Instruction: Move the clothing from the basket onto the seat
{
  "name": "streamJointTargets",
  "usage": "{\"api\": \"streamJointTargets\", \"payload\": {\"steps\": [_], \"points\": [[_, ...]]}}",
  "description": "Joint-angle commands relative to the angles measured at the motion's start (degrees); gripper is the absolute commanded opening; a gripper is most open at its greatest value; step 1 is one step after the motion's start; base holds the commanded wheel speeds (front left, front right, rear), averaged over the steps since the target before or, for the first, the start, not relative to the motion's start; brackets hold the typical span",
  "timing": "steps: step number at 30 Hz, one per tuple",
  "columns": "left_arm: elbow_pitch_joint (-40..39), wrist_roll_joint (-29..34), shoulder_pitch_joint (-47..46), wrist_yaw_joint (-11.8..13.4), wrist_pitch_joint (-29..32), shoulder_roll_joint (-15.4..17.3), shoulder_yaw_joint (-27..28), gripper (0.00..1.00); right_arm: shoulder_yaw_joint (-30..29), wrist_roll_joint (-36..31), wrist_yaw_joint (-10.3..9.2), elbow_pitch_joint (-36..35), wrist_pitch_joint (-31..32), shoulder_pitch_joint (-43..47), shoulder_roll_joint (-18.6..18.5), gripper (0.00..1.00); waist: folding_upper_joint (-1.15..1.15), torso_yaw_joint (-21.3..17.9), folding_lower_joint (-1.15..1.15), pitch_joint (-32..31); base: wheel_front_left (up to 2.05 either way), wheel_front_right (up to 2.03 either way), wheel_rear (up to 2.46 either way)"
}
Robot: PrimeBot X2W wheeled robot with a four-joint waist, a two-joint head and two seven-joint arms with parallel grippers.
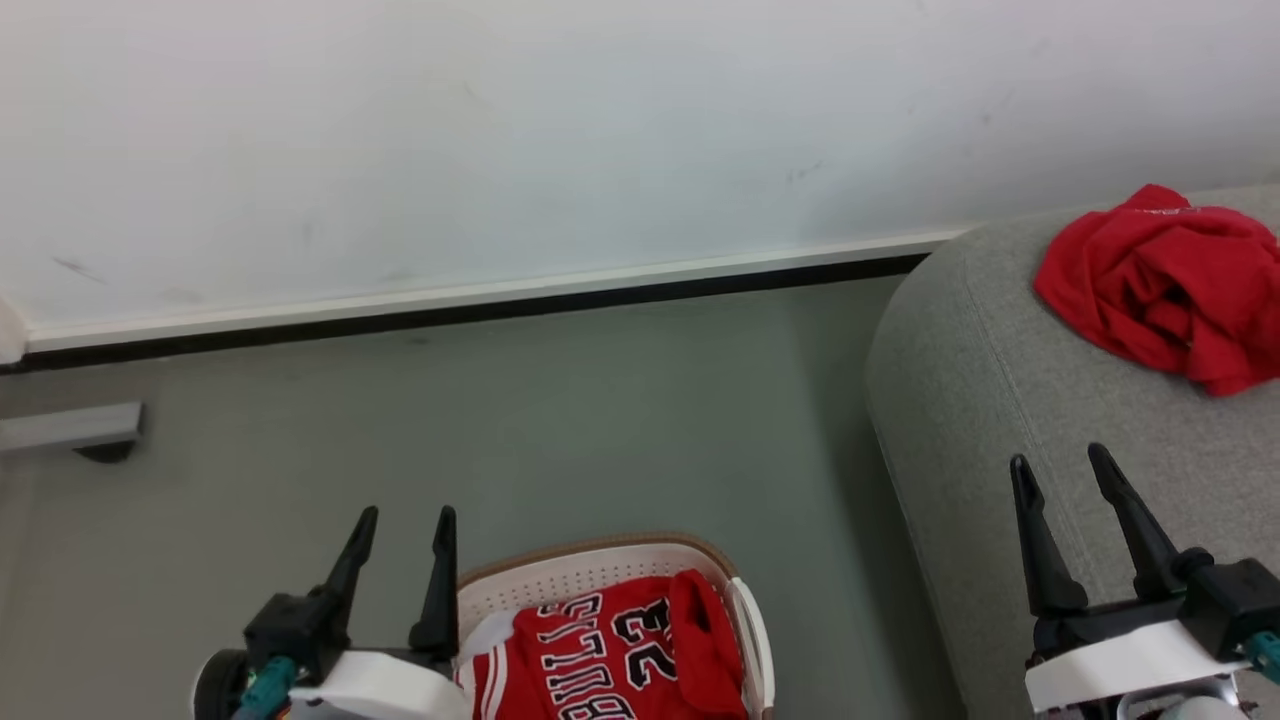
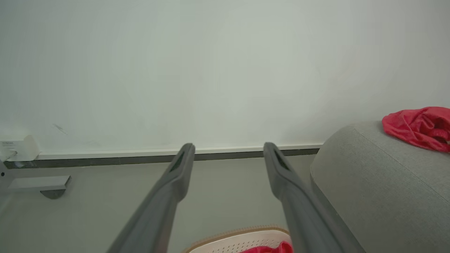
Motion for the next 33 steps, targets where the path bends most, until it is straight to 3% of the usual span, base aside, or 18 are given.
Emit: {"api": "streamJointTargets", "payload": {"steps": [1, 13, 24, 33], "points": [[1.3, 0.3, -1.1, -0.3, 0.0, 0.2, -0.1, 1.0, 0.2, 0.0, -0.15, -0.4, 0.0, -1.5, -0.5, 1.0, 0.0, -2.2, 0.0, 2.6, 0.0, 0.0, 0.0], [18.5, 4.7, -14.7, -3.7, 0.0, 2.1, -4.7, 1.0, -1.4, 0.9, -0.15, -4.3, 0.0, -10.2, 1.0, 1.0, 0.0, -7.2, 0.0, 16.5, 0.0, 0.0, 0.0], [44.0, 8.9, -27.9, -4.6, 1.1, 5.0, -11.8, 1.0, -1.2, 2.4, -0.15, -8.8, 0.0, -16.2, 2.0, 1.0, 0.0, -10.4, 0.0, 27.0, 0.0, 0.0, 0.0], [56.0, 14.2, -36.1, -4.8, 4.9, 7.1, -18.3, 1.0, -1.2, 2.9, -0.15, -12.9, 0.0, -18.8, 3.3, 1.0, 0.0, -13.3, 0.0, 34.9, 0.0, 0.0, 0.0]]}}
